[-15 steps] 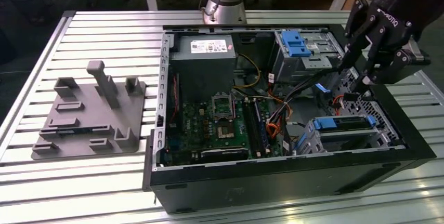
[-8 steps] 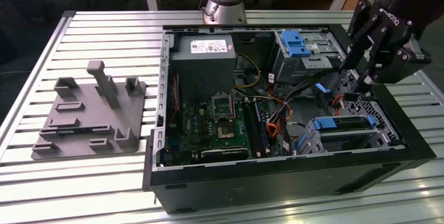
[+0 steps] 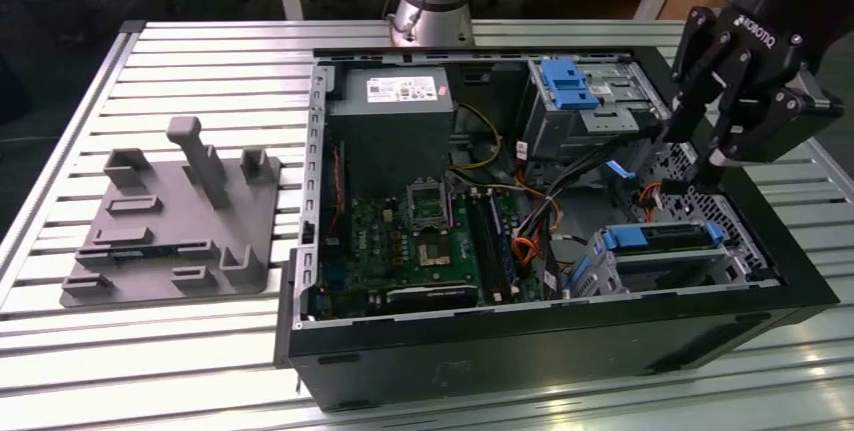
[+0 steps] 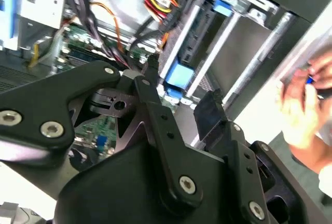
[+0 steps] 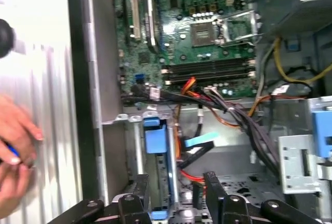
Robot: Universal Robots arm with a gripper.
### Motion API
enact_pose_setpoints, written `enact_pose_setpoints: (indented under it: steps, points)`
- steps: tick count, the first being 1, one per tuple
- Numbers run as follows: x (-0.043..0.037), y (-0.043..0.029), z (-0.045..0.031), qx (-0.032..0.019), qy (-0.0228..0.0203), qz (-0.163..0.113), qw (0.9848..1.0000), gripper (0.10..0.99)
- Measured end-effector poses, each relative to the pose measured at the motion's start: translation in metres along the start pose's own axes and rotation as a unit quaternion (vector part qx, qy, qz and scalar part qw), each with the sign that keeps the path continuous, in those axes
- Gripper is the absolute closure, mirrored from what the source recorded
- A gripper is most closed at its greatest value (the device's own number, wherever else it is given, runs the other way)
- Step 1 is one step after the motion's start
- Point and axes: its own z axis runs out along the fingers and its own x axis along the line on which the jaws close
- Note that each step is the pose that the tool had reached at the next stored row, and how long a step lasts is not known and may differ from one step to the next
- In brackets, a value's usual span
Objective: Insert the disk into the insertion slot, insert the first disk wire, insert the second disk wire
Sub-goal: 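Insert the first disk wire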
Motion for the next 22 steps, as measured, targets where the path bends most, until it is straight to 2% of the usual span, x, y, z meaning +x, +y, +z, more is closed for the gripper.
enact_pose_setpoints:
  steps: [2, 3, 4, 15, 17, 20, 22]
  points:
    - [-0.0009, -0.0018, 0.0002, -0.0019, 0.0136, 0.0, 0.9999, 0.529]
    - [-0.0019, -0.0026, 0.0004, -0.0015, 0.0184, 0.001, 0.9998, 0.529]
    - [-0.0029, -0.0029, 0.0017, -0.0014, 0.0197, 0.001, 0.9998, 0.529]
    - [-0.0045, -0.0057, 0.0096, 0.0051, 0.0181, 0.027, 0.9994, 0.529]
    - [-0.0068, -0.0054, 0.0103, 0.0068, 0.0241, 0.03, 0.9992, 0.529]
    - [-0.0126, -0.005, 0.0117, 0.0091, 0.0401, 0.031, 0.9987, 0.529]
    - [-0.0156, -0.0049, 0.0136, 0.0098, 0.0446, 0.03, 0.9985, 0.529]
